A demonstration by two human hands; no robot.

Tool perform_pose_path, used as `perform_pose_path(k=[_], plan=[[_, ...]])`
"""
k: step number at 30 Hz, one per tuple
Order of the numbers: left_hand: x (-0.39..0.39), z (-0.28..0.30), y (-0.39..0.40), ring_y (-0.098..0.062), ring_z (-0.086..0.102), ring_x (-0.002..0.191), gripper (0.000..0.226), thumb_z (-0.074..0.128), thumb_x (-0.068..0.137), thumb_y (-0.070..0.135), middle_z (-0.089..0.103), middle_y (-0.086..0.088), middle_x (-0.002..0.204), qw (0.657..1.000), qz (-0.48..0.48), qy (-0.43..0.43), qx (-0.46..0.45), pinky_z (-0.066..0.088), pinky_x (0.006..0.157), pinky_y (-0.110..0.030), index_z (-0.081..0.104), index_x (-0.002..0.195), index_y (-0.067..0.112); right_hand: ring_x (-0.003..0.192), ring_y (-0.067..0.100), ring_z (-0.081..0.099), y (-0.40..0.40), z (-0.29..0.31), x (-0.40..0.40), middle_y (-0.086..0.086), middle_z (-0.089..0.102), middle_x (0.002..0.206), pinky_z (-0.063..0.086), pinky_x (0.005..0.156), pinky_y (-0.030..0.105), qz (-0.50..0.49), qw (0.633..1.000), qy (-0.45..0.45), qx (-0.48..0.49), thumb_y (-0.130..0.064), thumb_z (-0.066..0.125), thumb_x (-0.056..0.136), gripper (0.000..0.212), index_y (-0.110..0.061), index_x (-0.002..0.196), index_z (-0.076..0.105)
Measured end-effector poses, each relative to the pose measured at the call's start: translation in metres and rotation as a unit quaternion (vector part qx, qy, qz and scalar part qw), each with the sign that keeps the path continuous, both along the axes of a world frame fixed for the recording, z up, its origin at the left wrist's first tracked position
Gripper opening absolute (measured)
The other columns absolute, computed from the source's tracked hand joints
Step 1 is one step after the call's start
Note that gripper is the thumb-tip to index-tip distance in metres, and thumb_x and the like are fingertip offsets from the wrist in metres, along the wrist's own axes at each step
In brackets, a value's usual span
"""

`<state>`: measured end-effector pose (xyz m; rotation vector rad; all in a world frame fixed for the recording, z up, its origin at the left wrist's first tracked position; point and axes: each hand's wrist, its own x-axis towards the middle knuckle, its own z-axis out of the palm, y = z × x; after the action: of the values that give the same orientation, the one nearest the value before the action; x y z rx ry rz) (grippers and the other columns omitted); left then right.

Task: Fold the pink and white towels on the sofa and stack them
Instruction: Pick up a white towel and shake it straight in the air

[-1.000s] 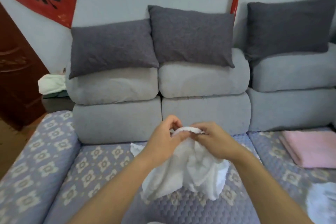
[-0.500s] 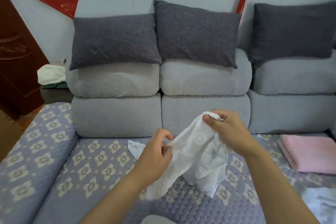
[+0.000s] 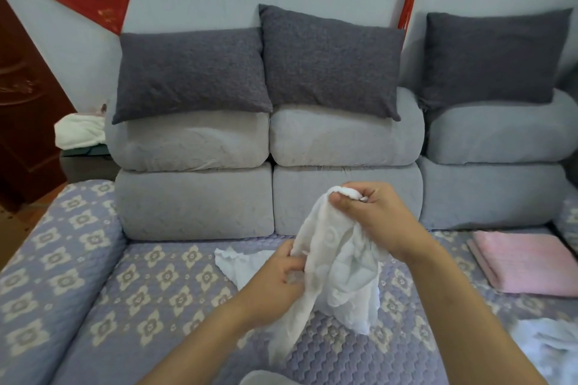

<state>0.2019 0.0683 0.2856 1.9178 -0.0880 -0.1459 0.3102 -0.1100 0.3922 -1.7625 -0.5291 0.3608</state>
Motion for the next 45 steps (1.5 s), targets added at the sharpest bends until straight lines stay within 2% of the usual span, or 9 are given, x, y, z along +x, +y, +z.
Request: perform_pose_path(k=[6,9,14,20,24,28,31,36,45], plan=[[-0.021,0.010,0.005,0.003,0.052,0.115,0.009,0.065,0.091,0.030,0.051,0.019,0.121,0.995,-0.067,0.073,0.009,0.044,0.097,-0.017,0.072,0.086,0.030,0.062,0.012,0.061,0.001,0.007,0.006,0.002,0.066,0.068,0.050,0.060,0.029,-0.128,0.992,0.011,0.016,-0.028,0.068,0.094,0.020,-0.012,0.082,0.073],[-0.027,0.002,0.003,0.001,0.052,0.113,0.015,0.065,0.092,0.035,0.048,0.018,0.120,0.992,-0.088,0.074,0.054,0.044,0.089,-0.012,0.069,0.083,0.023,0.064,0.018,0.046,0.003,0.010,0.012,0.007,0.048,0.068,0.040,0.061,0.033,-0.177,0.983,-0.001,0.042,-0.028,0.068,0.094,0.037,0.007,0.085,0.062],[-0.042,-0.017,-0.009,-0.004,0.047,0.116,0.034,0.057,0.095,0.046,0.043,0.019,0.120,0.982,-0.053,-0.069,0.167,0.044,0.099,-0.030,0.063,0.078,0.017,0.069,0.018,0.037,0.010,0.024,0.020,0.005,0.039,0.075,0.034,0.064,0.034,-0.211,0.975,-0.022,0.066,-0.031,0.068,0.093,0.046,0.013,0.088,0.054],[-0.036,-0.007,-0.015,-0.012,0.017,0.146,0.046,0.051,0.096,0.032,0.023,0.001,0.156,0.897,-0.022,-0.279,0.341,0.016,0.119,-0.025,0.047,0.140,0.042,0.066,0.016,0.041,0.024,0.026,0.016,0.004,0.041,0.071,0.037,0.061,0.031,-0.182,0.980,-0.029,0.072,-0.031,0.068,0.093,0.041,0.005,0.079,0.056],[-0.022,0.017,-0.031,0.000,0.057,0.115,0.025,0.058,0.098,0.020,0.061,0.020,0.118,0.974,0.113,-0.180,0.080,0.049,0.100,-0.029,0.057,0.120,0.030,0.069,0.019,0.041,0.033,0.028,0.010,0.005,0.043,0.074,0.036,0.063,0.035,-0.147,0.985,-0.034,0.078,-0.040,0.068,0.086,0.053,0.011,0.084,0.053],[-0.012,0.031,-0.038,-0.011,0.067,0.101,0.033,0.077,0.087,0.021,0.068,0.006,0.106,0.970,0.185,-0.054,-0.148,0.054,0.093,-0.029,0.057,0.112,0.027,0.067,0.019,0.039,0.035,0.031,0.009,0.005,0.041,0.073,0.035,0.062,0.035,-0.138,0.986,-0.047,0.076,-0.040,0.068,0.088,0.055,0.012,0.084,0.050],[-0.011,0.027,-0.032,-0.018,0.063,0.085,0.010,0.072,0.088,0.015,0.065,-0.001,0.088,0.977,0.187,-0.056,-0.091,0.052,0.084,-0.031,0.062,0.088,0.016,0.065,0.019,0.039,0.031,0.030,0.012,0.005,0.041,0.072,0.035,0.061,0.034,-0.150,0.985,-0.052,0.070,-0.036,0.068,0.092,0.052,0.013,0.086,0.051],[-0.015,0.015,-0.011,-0.013,0.042,0.064,0.038,0.062,0.095,0.009,0.044,-0.001,0.071,0.974,0.205,-0.044,-0.089,0.038,0.065,-0.026,0.037,0.067,0.017,0.067,0.014,0.045,0.018,0.026,0.019,0.002,0.045,0.072,0.040,0.064,0.030,-0.182,0.980,-0.056,0.055,-0.033,0.068,0.092,0.043,0.007,0.083,0.058],[-0.023,0.009,0.082,-0.004,0.048,0.057,0.016,0.076,0.087,0.023,0.058,0.008,0.065,0.972,0.198,-0.060,0.110,0.038,0.056,-0.025,0.065,0.077,0.028,0.066,0.015,0.047,0.000,0.006,0.031,0.005,0.050,0.071,0.042,0.063,0.032,-0.225,0.972,-0.056,0.042,-0.031,0.069,0.092,0.040,0.008,0.087,0.061]])
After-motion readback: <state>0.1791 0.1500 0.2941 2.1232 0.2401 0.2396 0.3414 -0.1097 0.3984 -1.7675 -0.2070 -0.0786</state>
